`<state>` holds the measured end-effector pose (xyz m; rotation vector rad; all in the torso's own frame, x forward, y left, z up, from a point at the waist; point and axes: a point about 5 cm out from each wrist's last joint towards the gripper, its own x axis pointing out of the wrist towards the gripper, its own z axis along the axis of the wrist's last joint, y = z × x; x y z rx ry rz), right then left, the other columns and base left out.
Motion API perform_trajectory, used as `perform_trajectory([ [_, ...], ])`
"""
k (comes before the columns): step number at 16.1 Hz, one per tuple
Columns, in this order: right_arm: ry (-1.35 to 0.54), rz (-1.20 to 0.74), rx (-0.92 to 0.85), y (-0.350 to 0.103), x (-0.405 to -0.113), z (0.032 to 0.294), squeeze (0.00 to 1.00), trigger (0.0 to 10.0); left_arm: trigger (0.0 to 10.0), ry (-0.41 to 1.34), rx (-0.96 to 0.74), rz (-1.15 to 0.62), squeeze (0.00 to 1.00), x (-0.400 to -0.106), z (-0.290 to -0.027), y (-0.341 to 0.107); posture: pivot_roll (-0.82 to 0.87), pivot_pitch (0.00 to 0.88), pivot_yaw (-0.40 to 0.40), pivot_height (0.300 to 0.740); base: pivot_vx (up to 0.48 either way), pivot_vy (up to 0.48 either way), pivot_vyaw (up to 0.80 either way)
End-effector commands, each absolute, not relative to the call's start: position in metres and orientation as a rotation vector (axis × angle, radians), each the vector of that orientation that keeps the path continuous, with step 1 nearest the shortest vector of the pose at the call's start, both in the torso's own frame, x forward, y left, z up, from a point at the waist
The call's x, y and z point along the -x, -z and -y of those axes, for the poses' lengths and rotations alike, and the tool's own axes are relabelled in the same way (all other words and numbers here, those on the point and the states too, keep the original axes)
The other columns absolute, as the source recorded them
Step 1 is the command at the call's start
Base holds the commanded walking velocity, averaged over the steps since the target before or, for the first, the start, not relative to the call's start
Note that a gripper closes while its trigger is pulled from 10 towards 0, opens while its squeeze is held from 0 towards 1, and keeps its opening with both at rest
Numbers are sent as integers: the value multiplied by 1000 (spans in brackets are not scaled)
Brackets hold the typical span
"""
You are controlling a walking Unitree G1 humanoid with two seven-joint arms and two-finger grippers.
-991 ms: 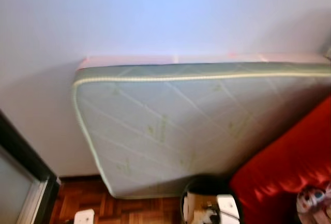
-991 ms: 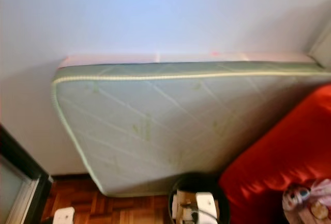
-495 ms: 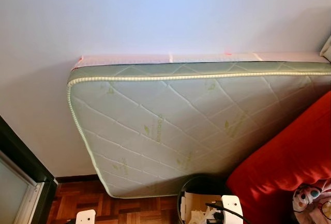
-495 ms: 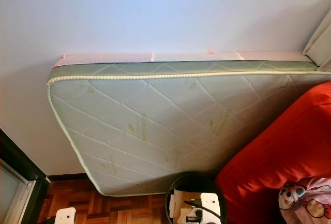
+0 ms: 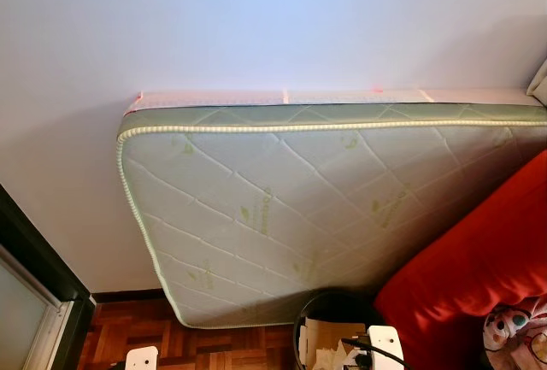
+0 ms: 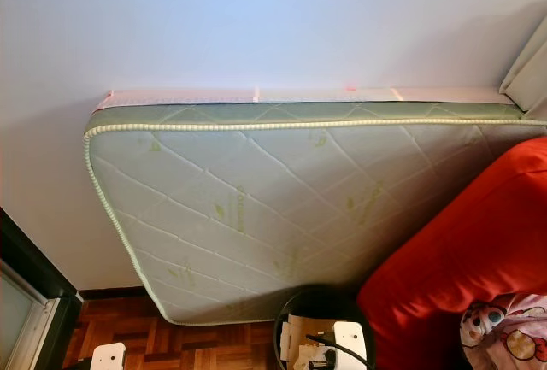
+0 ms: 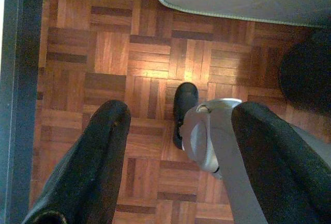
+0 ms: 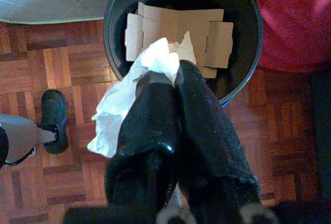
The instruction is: Clean up the room
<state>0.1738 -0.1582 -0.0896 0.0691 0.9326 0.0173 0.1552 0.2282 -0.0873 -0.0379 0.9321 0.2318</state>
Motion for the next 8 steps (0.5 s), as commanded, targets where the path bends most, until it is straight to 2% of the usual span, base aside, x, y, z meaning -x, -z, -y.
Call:
perform_trajectory([
  [1,-4,-934,-73,90,-173,162,0,10000,10000,-222,35,-953,0,-152,-227,89,102,0,-97,726,285,0,0],
  [8,4,-930,-77,89,-176,156,0,10000,10000,-222,38,-952,0,-152,-226,89,103,0,-99,726,298,0,0],
])
